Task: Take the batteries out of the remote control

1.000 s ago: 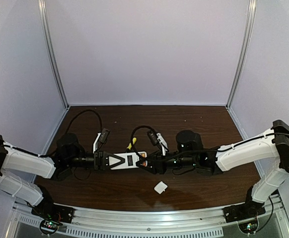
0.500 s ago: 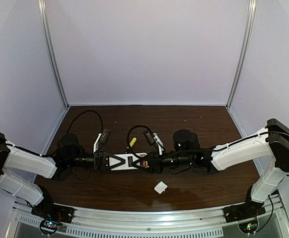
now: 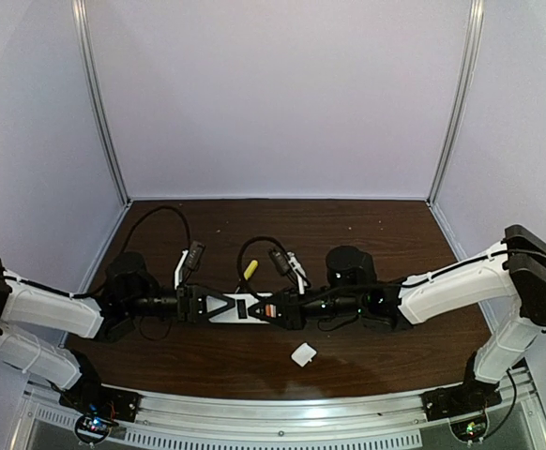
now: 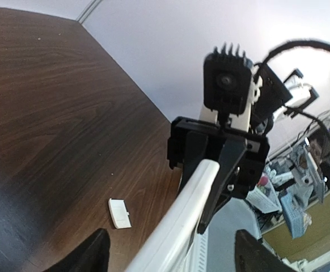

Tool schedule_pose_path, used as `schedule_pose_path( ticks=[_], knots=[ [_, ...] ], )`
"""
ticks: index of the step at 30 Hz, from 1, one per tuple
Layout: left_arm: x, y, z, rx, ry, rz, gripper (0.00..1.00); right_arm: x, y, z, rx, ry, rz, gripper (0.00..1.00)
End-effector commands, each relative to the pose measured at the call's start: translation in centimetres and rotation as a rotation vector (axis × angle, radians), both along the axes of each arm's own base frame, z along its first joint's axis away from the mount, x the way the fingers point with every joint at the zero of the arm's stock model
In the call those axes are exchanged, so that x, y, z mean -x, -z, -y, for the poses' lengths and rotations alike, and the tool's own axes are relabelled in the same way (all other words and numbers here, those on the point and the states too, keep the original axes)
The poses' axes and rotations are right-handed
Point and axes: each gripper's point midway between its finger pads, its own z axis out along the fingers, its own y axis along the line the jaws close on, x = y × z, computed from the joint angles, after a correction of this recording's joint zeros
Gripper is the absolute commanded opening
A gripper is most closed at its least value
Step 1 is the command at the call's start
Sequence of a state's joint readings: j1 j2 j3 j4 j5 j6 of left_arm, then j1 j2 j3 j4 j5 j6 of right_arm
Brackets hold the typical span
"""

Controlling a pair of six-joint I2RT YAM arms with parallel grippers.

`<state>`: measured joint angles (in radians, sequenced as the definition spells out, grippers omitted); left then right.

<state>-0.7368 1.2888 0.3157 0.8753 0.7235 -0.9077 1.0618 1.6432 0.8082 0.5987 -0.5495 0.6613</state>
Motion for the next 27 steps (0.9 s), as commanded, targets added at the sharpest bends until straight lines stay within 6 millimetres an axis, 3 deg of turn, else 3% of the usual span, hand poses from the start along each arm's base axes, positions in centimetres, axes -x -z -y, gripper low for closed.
schedule_pose_path(
  ticks=[1,6,19,27],
  knots=[
    [-0.9,-0.1,-0.7,-0.029,-0.089,0.031,0.86,-0.8,-0.2,0.6,0.016,0.068,0.005,0.02],
    [-2.3,0.3,-2.0,-0.095,-0.21,0.057,0.97,-2.1,1.8,2.4,0.101,0.164,-0.047,0.0],
    [-3.9,1.2,-3.4,-0.186,-0.33,0.091,0.97,-6.0,7.5,4.3,0.23,0.212,-0.228,0.0],
    [-4.4,1.4,-3.9,-0.216,-0.366,0.103,0.97,-6.5,10.5,4.1,0.338,0.108,-0.278,0.05]
  ],
)
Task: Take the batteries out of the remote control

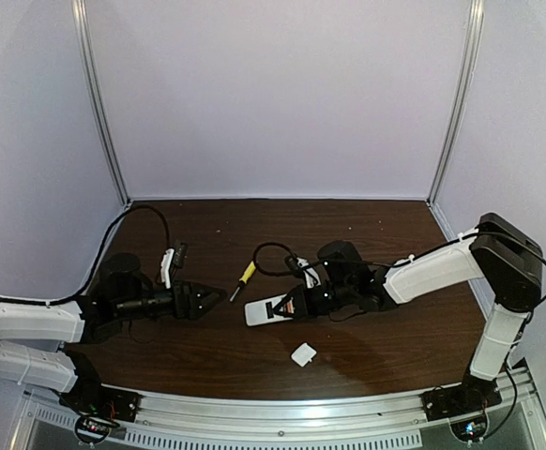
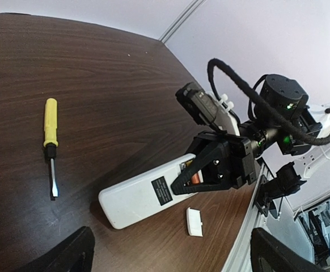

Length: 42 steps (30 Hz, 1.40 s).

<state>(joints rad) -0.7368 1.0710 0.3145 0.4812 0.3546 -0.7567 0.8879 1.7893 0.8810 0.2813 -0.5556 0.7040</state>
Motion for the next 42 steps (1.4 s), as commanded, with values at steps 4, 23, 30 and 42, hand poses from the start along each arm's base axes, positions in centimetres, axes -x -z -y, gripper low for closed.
schedule_pose_path(
  ticks=[4,23,30,42],
  knots=[
    [-0.4,-0.9,-0.2,-0.011,-0.023,0.05,0.97,-0.4,1.8,-0.1,0.025,-0.084,-0.065,0.17],
    [-0.8,-0.9,-0.8,-0.028,-0.059,0.066,0.96,-3.2,3.8,1.9,0.18,0.024,-0.024,0.79],
    [-1.1,-0.7,-1.0,-0.044,-0.076,0.068,0.96,-4.5,3.4,1.2,0.194,0.043,-0.006,0.84],
    [-1.8,-0.2,-1.8,-0.085,-0.129,0.086,0.97,-5.3,3.4,-0.5,0.179,0.028,0.007,0.86]
  ],
)
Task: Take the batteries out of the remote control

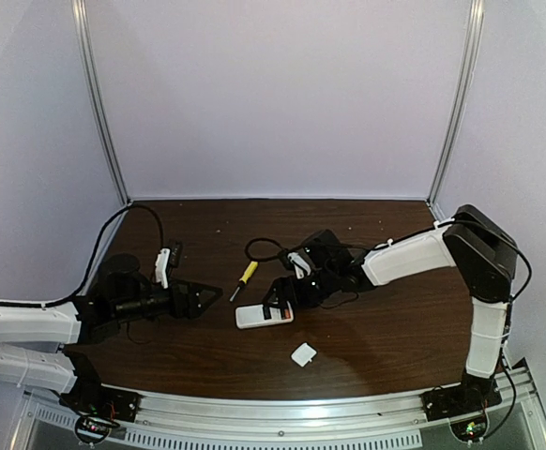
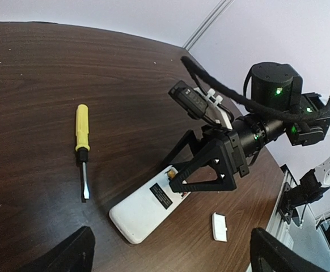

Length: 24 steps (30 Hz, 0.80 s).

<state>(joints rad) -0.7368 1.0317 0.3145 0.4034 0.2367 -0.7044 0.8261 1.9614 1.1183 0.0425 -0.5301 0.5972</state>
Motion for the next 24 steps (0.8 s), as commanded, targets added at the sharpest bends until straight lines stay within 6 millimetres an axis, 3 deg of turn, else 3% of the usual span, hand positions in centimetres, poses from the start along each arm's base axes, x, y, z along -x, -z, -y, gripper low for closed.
schedule_pose_path(
  ticks=[1,6,15,18,24],
  knots=[
    [-0.7,-0.7,-0.4,-0.018,-0.039,0.05,0.98,-0.8,0.3,0.1,0.038,0.018,0.031,0.87],
    [-1.4,0.0,-1.1,-0.055,-0.09,0.059,0.97,-1.4,0.1,1.7,0.113,0.061,0.082,0.87],
    [-2.8,0.3,-1.8,-0.127,-0.148,0.122,0.98,-2.6,-4.7,5.2,0.151,0.181,0.26,0.93],
    [-3.4,0.5,-1.6,-0.197,-0.135,0.158,0.97,-2.0,-5.5,6.1,0.147,0.198,0.287,0.94],
    [-4.6,1.2,-0.1,-0.323,-0.066,0.171,0.86,-0.5,-6.3,8.1,0.179,0.226,0.337,0.95]
  ],
)
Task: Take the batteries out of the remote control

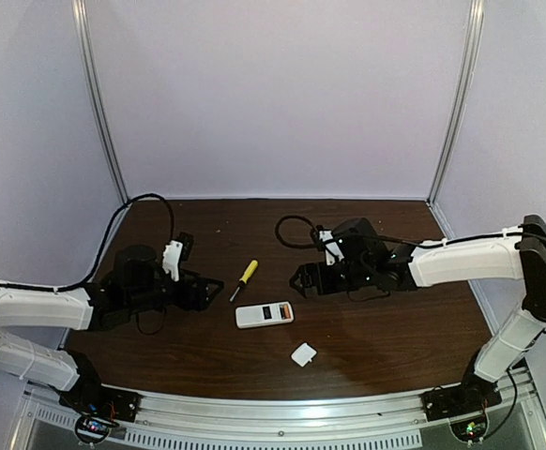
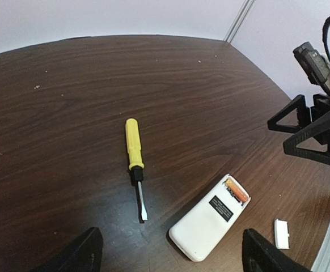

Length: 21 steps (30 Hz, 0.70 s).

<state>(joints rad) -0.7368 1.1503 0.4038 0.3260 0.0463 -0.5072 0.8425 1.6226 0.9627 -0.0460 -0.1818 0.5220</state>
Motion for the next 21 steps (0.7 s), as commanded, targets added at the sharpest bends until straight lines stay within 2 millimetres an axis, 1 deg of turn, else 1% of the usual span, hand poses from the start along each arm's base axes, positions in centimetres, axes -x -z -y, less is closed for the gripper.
schedule_pose_path(
  ticks=[1,3,5,8,11,14,18,21],
  knots=[
    [-1.2,-0.3,1.1,-0.112,0.042,0.042,0.85,0.8,0.1,2.1,0.064,0.049,0.052,0.95],
    [-1.7,0.0,1.5,-0.159,0.048,0.027,0.82,1.4,-0.3,2.7,0.069,0.055,0.066,0.95],
    [-2.7,0.1,1.5,-0.213,0.019,0.022,0.81,2.0,-0.6,3.3,0.075,0.063,0.081,0.95],
    [-3.3,1.5,1.5,-0.291,0.009,-0.014,0.79,3.1,-1.0,4.1,0.071,0.066,0.094,0.96],
    [-3.7,2.9,1.9,-0.351,0.017,-0.051,0.77,4.4,-1.6,4.4,0.051,0.059,0.104,0.96],
    [-4.0,4.4,2.2,-0.415,0.018,-0.095,0.72,5.5,-1.6,4.7,0.056,0.058,0.112,0.95],
    [-4.6,5.3,2.9,-0.452,0.018,-0.114,0.69,6.7,-1.2,5.0,0.068,0.054,0.115,0.96],
    [-5.0,5.9,3.1,-0.475,0.017,-0.127,0.65,7.3,-1.1,5.1,0.068,0.052,0.118,0.95]
  ],
)
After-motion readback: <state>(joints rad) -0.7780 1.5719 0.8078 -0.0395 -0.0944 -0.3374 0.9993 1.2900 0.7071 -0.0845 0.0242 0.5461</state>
